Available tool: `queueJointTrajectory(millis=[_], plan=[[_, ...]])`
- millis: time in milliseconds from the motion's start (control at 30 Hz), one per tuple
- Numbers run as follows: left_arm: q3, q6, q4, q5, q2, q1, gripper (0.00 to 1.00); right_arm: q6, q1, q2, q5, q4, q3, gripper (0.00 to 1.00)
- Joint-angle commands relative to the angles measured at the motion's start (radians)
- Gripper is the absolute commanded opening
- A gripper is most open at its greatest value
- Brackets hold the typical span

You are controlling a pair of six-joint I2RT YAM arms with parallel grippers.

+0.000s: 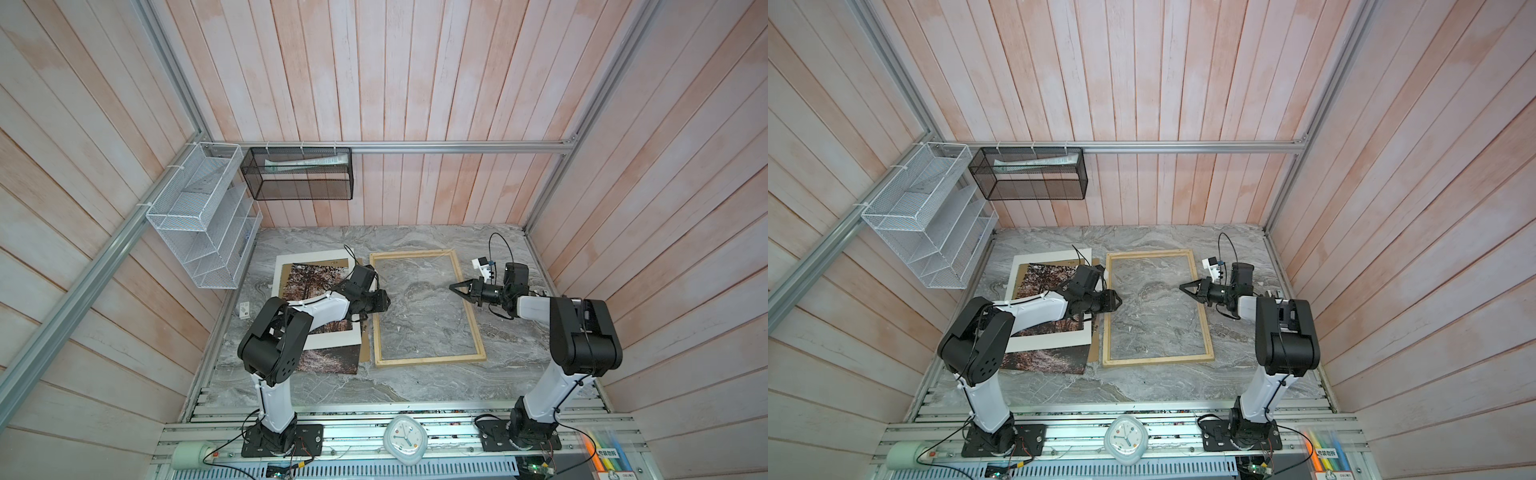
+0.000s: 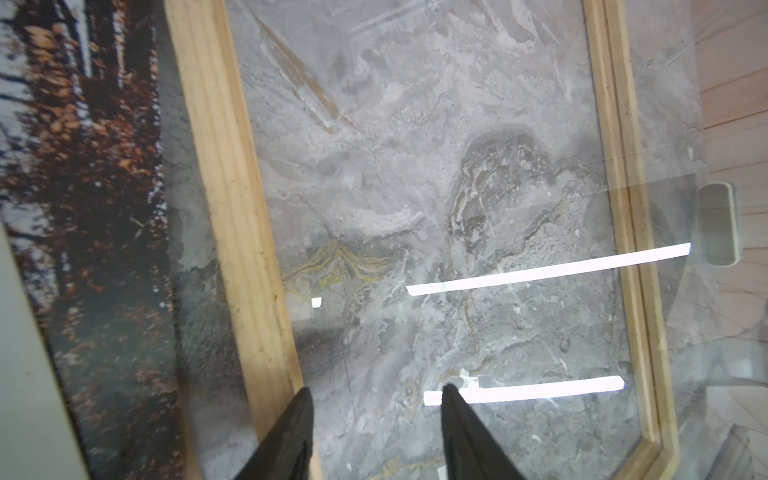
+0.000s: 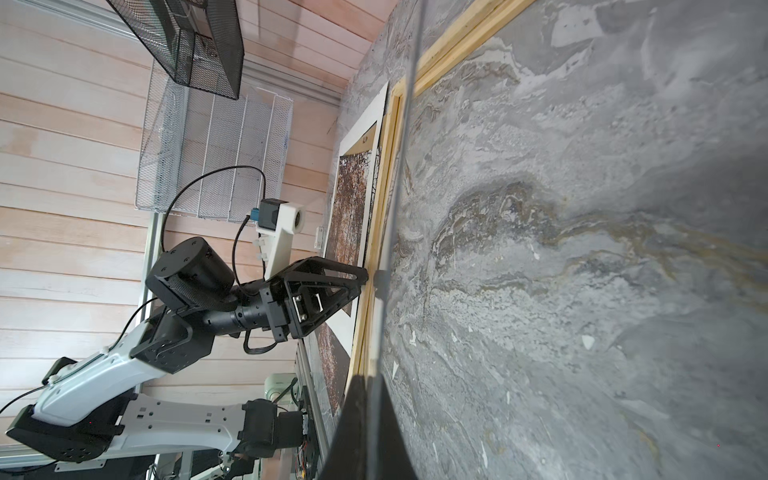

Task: Put the photo into the frame

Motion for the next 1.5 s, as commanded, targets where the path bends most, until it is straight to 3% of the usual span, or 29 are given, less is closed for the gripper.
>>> queueJointTrajectory(millis=[0,200,433,633,1067,1467], plan=[[-0.02,0.013,-0.014,-0.036,-0.028,0.012,0.59,-0.038,0.007,0.013,-0.029,0.001,0.028,0.0],[-0.033,0.012,-0.021,-0.045,-0.033,0.03,0.65,-0.052,0.007,0.011,-0.023,-0.015,0.028,0.0],[-0.034,0.01,-0.007,-0.017,-0.011,0.03,0.66,-0.062,0.006,0.009,-0.021,-0.027,0.028,0.0],[-0.038,0.013,0.04,0.038,0.032,0.03,0.61,-0.062,0.006,0.009,-0.019,-0.027,0.026,0.0],[0.028,0.013,0.223,0.266,0.139,0.032,0.57,-0.014,-0.025,-0.016,-0.004,0.014,-0.034,0.0],[0.01,0.005,0.228,0.281,0.145,0.032,0.53,-0.079,-0.032,-0.013,0.026,-0.081,-0.006,0.03]])
